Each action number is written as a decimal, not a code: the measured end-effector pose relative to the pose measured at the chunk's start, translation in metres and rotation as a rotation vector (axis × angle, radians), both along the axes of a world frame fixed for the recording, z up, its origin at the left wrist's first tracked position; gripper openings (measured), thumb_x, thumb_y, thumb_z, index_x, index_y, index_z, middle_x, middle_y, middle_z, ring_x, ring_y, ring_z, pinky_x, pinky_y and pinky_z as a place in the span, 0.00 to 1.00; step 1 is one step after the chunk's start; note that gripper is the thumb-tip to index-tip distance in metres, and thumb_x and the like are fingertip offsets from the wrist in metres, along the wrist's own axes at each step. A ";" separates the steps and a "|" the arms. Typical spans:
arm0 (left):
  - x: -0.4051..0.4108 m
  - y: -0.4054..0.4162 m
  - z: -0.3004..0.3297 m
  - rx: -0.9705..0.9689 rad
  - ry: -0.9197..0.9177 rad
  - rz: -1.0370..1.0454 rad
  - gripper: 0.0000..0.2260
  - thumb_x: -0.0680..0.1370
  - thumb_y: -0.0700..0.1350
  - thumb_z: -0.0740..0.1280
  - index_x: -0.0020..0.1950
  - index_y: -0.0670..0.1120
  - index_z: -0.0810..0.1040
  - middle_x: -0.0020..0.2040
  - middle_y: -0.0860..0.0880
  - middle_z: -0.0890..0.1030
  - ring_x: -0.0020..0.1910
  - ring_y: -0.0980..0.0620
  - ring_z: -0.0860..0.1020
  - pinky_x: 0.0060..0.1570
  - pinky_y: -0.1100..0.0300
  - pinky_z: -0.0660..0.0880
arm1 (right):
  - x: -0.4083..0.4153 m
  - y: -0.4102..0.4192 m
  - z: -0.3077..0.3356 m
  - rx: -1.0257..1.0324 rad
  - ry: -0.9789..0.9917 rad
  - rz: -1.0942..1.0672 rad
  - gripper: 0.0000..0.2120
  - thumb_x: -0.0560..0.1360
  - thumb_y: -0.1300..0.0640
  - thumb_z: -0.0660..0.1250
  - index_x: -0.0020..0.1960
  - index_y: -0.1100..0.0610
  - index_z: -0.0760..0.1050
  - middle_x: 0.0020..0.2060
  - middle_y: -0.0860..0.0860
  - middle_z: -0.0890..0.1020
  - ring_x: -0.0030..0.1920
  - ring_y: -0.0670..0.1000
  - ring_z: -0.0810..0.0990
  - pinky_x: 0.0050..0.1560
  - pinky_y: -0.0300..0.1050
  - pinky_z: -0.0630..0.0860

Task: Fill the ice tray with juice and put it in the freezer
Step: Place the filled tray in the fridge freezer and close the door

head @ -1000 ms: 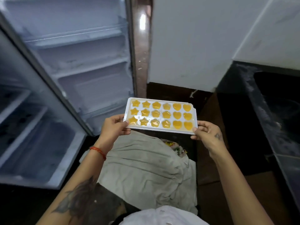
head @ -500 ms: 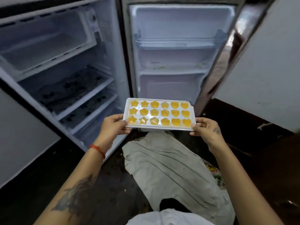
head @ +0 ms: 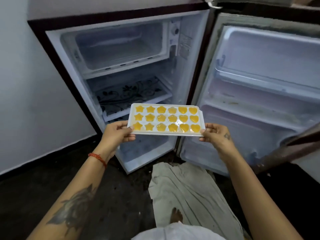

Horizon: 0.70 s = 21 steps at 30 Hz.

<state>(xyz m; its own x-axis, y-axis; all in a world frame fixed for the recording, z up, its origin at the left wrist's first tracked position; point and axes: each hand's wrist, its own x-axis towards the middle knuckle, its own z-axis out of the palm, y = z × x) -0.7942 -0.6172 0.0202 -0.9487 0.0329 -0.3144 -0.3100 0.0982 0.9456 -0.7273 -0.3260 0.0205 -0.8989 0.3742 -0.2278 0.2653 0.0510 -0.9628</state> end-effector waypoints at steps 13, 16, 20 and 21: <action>-0.076 -0.006 0.009 0.101 0.087 0.378 0.13 0.74 0.37 0.71 0.57 0.37 0.77 0.38 0.47 0.83 0.29 0.57 0.82 0.32 0.68 0.78 | -0.169 0.004 0.015 -0.040 0.072 0.258 0.07 0.73 0.69 0.66 0.51 0.63 0.76 0.36 0.51 0.81 0.32 0.43 0.83 0.31 0.32 0.78; -0.097 -0.007 0.018 0.142 0.135 0.424 0.11 0.74 0.37 0.70 0.55 0.38 0.78 0.39 0.46 0.82 0.29 0.57 0.82 0.32 0.69 0.78 | -0.203 0.000 0.027 -0.050 0.110 0.298 0.05 0.73 0.68 0.66 0.45 0.60 0.76 0.36 0.51 0.81 0.31 0.42 0.83 0.32 0.32 0.78; -0.129 -0.013 0.031 0.199 0.175 0.454 0.10 0.75 0.37 0.69 0.55 0.39 0.77 0.41 0.44 0.81 0.29 0.58 0.82 0.33 0.70 0.78 | -0.247 -0.008 0.050 -0.038 0.173 0.323 0.05 0.74 0.69 0.65 0.45 0.60 0.76 0.34 0.50 0.81 0.29 0.43 0.82 0.32 0.32 0.78; -0.137 -0.015 0.034 0.211 0.187 0.460 0.11 0.75 0.37 0.69 0.56 0.38 0.76 0.42 0.44 0.81 0.30 0.58 0.82 0.34 0.70 0.78 | -0.259 -0.010 0.056 -0.024 0.184 0.339 0.04 0.74 0.68 0.65 0.47 0.62 0.76 0.34 0.50 0.81 0.29 0.44 0.82 0.33 0.32 0.79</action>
<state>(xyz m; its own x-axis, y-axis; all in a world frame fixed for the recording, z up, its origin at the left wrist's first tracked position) -0.9311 -0.6325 0.0545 -0.9191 -0.3555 -0.1700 -0.1005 -0.2058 0.9734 -0.9862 -0.3360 0.0761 -0.9974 0.0455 -0.0564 0.0600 0.0826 -0.9948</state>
